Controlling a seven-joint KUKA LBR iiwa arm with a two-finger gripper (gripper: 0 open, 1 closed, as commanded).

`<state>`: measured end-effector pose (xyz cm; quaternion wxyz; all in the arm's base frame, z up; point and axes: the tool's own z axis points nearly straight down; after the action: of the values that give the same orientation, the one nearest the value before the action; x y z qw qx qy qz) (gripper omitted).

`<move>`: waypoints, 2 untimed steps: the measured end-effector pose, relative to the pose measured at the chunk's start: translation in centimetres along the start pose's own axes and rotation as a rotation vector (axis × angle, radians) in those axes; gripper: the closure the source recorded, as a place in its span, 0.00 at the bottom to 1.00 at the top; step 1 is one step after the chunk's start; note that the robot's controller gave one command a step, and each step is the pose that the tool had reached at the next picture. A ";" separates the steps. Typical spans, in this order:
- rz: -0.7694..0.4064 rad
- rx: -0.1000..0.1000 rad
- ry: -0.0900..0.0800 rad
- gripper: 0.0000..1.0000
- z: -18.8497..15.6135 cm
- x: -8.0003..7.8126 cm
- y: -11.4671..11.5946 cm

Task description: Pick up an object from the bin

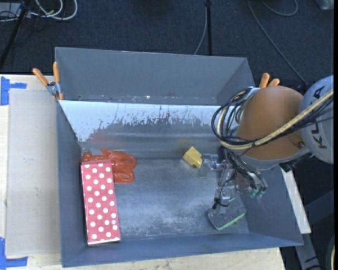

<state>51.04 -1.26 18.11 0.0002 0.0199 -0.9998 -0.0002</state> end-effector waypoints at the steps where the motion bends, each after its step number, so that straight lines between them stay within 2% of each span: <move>1: -0.206 -0.001 0.004 0.00 1.9 -0.1 -5.3; 2: -0.296 0.000 0.001 0.00 4.7 -0.1 -8.4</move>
Offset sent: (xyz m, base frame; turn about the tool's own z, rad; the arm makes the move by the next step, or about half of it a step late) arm 0.0039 -0.0869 -0.0510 -0.3007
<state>51.45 -9.61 13.38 0.0009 0.1669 -0.9860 -0.0004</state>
